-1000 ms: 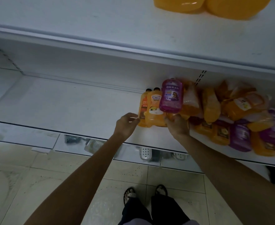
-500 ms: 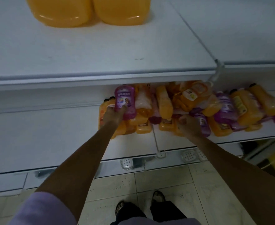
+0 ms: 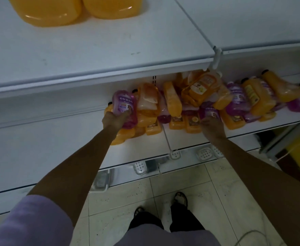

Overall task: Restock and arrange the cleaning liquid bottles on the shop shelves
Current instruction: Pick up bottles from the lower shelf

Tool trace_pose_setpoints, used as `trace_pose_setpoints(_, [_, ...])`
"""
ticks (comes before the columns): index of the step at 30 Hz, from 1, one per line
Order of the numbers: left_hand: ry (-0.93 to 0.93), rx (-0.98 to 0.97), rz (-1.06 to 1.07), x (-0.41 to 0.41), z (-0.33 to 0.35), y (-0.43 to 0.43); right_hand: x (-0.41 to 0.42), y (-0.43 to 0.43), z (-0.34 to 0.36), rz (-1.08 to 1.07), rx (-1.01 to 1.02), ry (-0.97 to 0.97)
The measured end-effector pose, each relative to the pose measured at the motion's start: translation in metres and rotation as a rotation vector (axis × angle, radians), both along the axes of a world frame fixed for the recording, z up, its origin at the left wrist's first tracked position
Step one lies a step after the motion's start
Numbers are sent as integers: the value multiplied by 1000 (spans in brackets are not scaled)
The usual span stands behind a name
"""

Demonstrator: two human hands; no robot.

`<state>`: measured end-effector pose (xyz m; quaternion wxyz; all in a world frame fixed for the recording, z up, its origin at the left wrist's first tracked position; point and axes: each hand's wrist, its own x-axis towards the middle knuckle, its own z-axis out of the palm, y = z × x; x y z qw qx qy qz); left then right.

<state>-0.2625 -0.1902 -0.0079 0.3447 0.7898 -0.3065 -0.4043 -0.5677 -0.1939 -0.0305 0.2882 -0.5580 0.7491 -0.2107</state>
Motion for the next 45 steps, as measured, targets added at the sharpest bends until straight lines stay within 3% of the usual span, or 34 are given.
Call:
trace_pose_setpoints(9, [17,-156,116,-18,-3,45,-17,15,4,4,-17,62])
trace_pose_setpoints(17, [394,-365,338,-83,9,50,-74,-14,17,-49,-9,127])
trace_pose_setpoints(22, [601,-410,341,-147,13,38,-139,-47,18,-48,-95,-20])
trace_pose_setpoints(26, [671,-404,343,-205,13,34,-189,-77,15,69,-25,38])
trace_pose_setpoints(33, [557,-306,281,-263,20,43,-185,-111,1,202,140,59])
trace_pose_setpoints(39, [440,-213,250,-271,20,54,-182,-136,-15,173,228,32])
trace_pose_setpoints(45, [398,-187,261,-260,20,74,-185,-154,-9,332,277,129])
